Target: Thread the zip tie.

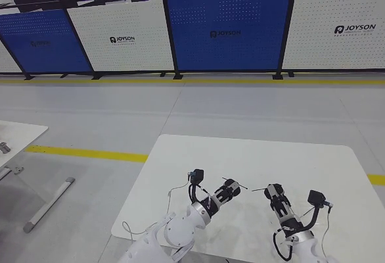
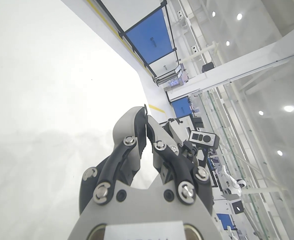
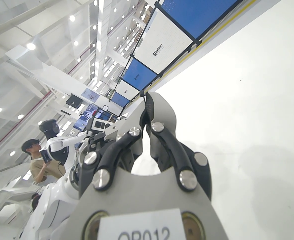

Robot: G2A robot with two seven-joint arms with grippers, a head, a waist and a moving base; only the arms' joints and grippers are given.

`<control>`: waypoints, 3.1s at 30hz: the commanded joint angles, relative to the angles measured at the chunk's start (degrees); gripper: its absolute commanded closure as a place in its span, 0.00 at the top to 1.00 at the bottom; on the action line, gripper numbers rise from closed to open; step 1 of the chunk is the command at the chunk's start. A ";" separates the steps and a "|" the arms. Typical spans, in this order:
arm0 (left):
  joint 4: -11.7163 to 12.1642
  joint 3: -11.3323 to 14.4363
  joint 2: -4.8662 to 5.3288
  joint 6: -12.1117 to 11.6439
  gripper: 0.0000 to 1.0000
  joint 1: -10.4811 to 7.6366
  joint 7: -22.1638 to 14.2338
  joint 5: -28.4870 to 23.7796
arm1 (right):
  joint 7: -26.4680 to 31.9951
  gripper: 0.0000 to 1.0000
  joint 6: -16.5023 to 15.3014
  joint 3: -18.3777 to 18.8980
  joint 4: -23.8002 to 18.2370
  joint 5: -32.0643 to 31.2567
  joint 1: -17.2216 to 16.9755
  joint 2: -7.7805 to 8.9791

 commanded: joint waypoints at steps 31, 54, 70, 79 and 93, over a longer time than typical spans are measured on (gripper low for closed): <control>0.00 0.00 0.00 -0.01 0.00 0.00 0.01 0.03 | 1.13 0.00 1.29 -1.36 2.82 -1.28 2.60 -2.14; 0.00 0.00 0.00 -0.01 0.00 0.00 0.01 0.03 | 1.48 0.00 1.87 -1.02 2.90 -2.32 2.58 -3.45; 0.00 0.00 0.00 -0.01 0.00 0.00 0.01 0.03 | 1.47 0.00 0.78 0.52 2.51 -2.49 1.20 -3.97; 0.00 0.00 0.00 -0.01 0.00 0.00 0.01 0.03 | 2.14 0.00 0.57 0.78 2.62 -2.68 1.29 -4.34; 0.00 0.00 0.00 -0.01 0.00 0.00 0.01 0.03 | 2.22 0.00 0.06 1.62 1.96 -3.41 0.29 -4.74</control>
